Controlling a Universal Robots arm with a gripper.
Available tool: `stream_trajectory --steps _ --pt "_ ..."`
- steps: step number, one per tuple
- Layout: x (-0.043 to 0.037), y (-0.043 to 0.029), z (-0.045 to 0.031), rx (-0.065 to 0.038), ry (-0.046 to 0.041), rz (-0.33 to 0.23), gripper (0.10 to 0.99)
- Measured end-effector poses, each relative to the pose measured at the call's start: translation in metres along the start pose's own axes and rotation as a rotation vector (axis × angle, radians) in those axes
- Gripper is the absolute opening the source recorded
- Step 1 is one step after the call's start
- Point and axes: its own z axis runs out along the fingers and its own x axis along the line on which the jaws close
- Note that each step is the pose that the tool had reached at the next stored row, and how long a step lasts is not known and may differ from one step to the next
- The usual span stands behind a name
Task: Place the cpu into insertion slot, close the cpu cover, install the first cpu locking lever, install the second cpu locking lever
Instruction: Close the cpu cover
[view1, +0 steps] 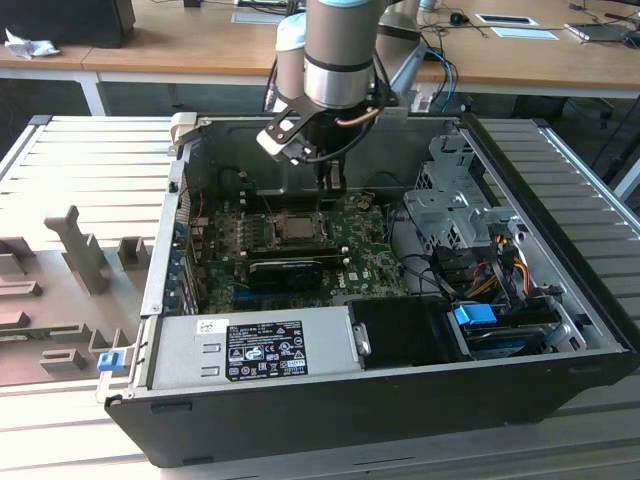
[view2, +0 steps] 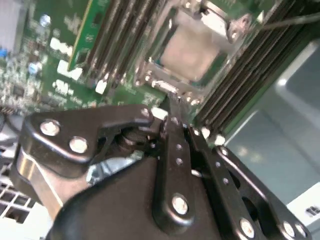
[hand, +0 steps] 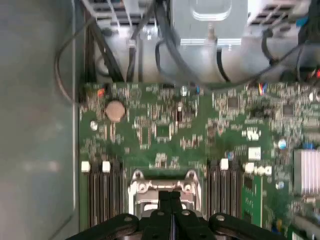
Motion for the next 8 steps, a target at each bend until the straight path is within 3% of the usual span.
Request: stream_trajectory --steps 4,8 --pt "-0.0001 -0.0058 0.0082 0.000 0.0000 0.000 0.106" --pt "0.0000 -0.0136 0.0112 0.000 0.0015 -0.004 0.106"
